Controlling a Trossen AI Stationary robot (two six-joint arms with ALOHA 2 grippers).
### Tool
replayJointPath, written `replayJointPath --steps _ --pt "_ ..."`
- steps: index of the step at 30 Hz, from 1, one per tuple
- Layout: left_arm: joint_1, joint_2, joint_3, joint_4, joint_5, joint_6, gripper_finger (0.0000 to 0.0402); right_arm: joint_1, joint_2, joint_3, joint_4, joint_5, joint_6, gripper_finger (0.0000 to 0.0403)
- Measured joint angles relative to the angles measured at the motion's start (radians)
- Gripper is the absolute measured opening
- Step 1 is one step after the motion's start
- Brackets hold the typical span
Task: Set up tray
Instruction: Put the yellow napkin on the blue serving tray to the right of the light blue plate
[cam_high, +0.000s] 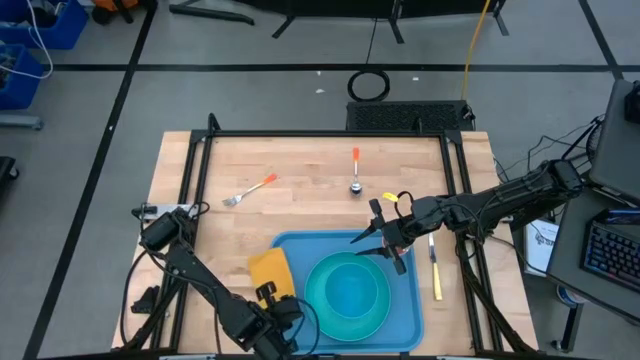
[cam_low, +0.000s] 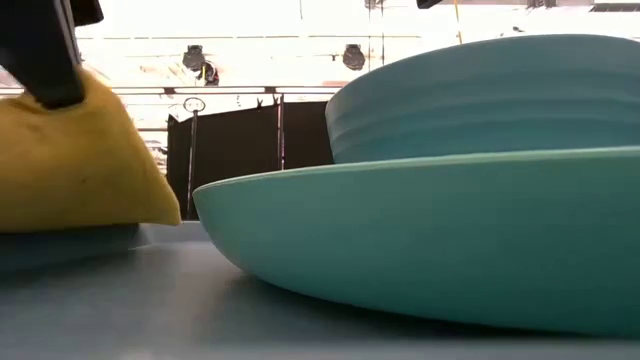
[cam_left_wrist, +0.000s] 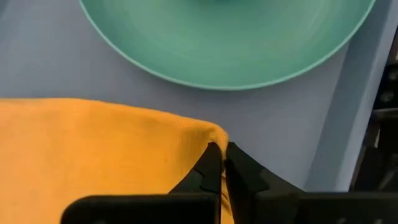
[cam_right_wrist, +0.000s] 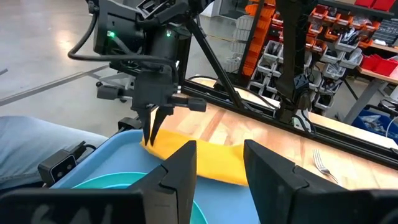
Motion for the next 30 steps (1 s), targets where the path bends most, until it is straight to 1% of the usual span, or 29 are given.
replayJointPath --steps 4,7,9,14,18,20,23,26,30 --pt "-0.002 0.000 0.000 0.024 -0.003 0.029 0.0005 0.000 0.000 0.000 0.000 0.000 0.000 0.0125" --pt "-0.002 0.000 0.000 0.124 0.052 0.120 0.0005 0.000 0.000 0.000 0.000 0.000 0.000 0.0125" --pt "-0.001 0.000 0.000 0.157 0.067 0.143 0.0005 0.000 0.000 0.000 0.000 0.000 0.000 0.0125" --pt "0.000 0.000 -0.003 0.153 0.094 0.143 0.0005 0.000 0.000 0.000 0.000 0.000 0.000 0.0125" --pt "0.000 0.002 -0.056 0.150 0.079 0.090 0.0006 0.000 0.000 0.000 -0.001 0.000 0.000 0.0125" --pt "0.002 0.002 -0.082 0.179 0.075 0.060 0.0017 0.000 0.000 0.000 0.000 0.000 0.000 0.0125" --pt "0.005 0.002 -0.105 0.210 0.088 0.052 0.0049 0.000 0.000 0.000 -0.001 0.000 0.000 0.0125" --pt "0.005 0.002 -0.106 0.235 0.083 0.059 0.0078 0.000 0.000 0.000 -0.001 0.000 0.000 0.0125" --pt "0.005 0.002 -0.105 0.233 0.094 0.060 0.0107 0.000 0.000 0.000 0.000 0.000 0.000 0.0125"
